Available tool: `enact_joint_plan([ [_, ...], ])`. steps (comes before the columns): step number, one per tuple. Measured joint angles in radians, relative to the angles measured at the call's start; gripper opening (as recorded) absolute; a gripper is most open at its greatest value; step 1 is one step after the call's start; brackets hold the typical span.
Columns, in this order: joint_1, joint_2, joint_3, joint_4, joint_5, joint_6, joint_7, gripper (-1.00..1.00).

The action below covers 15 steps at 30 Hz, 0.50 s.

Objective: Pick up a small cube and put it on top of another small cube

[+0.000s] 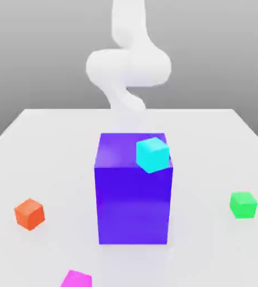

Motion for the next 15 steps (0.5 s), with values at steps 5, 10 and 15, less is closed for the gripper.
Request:
enact_joint_plan([
  [5, 0.0, 0.187, -0.03, 0.0, 0.023, 0.057, -0.001, 0.0],
  [10, -0.005, 0.369, -0.053, 0.0, 0.05, 0.111, -0.004, 0.0],
  [15, -0.013, 0.55, -0.074, 0.0, 0.072, 0.166, -0.005, 0.0],
])
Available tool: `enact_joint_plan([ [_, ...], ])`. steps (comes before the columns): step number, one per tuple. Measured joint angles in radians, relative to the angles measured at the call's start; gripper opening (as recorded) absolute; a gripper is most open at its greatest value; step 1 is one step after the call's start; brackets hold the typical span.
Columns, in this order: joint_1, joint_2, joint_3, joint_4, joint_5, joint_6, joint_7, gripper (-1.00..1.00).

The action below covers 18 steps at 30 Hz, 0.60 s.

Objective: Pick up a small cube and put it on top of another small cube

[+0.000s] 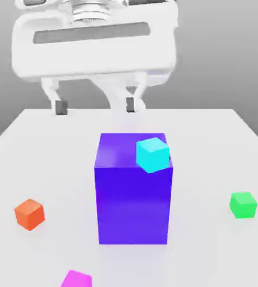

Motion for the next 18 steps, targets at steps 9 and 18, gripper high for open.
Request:
enact_joint_plan([
  [9, -0.032, 0.325, -0.021, 0.0, 0.02, 0.1, 0.013, 0.0],
  [18, -0.066, 0.649, -0.013, 0.028, 0.044, 0.264, 0.011, 0.0],
])
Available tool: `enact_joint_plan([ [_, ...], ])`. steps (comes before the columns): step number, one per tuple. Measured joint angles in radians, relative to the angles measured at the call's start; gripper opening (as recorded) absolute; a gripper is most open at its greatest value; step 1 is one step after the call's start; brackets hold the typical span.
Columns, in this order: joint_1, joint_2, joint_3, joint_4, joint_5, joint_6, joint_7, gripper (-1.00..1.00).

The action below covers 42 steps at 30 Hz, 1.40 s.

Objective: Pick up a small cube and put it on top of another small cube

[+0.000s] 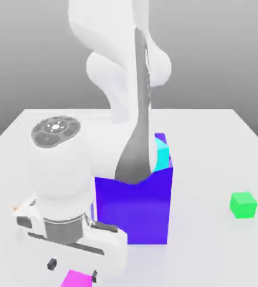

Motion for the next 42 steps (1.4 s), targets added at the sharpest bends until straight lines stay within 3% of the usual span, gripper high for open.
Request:
enact_joint_plan([
  [1, -0.005, 0.023, 0.006, 0.005, 0.005, 0.018, -0.004, -1.0],
  [7, -0.007, 0.035, 0.009, 0.008, 0.007, 0.027, -0.005, -1.0],
  [13, 0.022, -0.099, -0.016, -0.003, -0.038, -0.088, 0.014, -1.0],
  [18, 0.12, -0.163, 0.097, -0.045, -0.08, -0.094, -0.063, -1.0],
  [26, 0.311, -0.363, 0.347, -0.257, -0.11, -0.086, -0.234, -1.0],
  [30, 0.532, -0.475, 0.476, -0.383, -0.108, -0.08, -0.334, -1.0],
  [31, 0.608, -0.472, 0.487, -0.405, -0.13, -0.06, -0.336, -1.0],
  [35, 0.618, -0.356, 0.411, -0.418, -0.26, 0.058, -0.259, -1.0],
  [36, 0.629, -0.329, 0.393, -0.417, -0.287, 0.082, -0.24, 1.0],
  [42, 0.634, -0.315, 0.385, -0.417, -0.301, 0.094, -0.23, 1.0],
])
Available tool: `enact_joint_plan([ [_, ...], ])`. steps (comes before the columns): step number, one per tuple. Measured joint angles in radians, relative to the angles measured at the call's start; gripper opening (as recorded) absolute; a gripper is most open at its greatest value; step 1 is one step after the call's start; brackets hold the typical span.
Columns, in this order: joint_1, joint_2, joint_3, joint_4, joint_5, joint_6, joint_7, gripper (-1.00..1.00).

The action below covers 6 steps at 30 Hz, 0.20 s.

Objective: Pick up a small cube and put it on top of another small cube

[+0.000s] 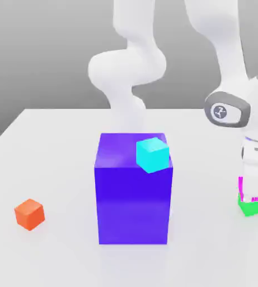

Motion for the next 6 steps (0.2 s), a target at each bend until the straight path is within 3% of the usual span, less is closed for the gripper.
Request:
enact_joint_plan([
  [6, 0.01, -0.171, 0.029, -0.011, 0.164, -0.149, -0.118, 1.0],
])
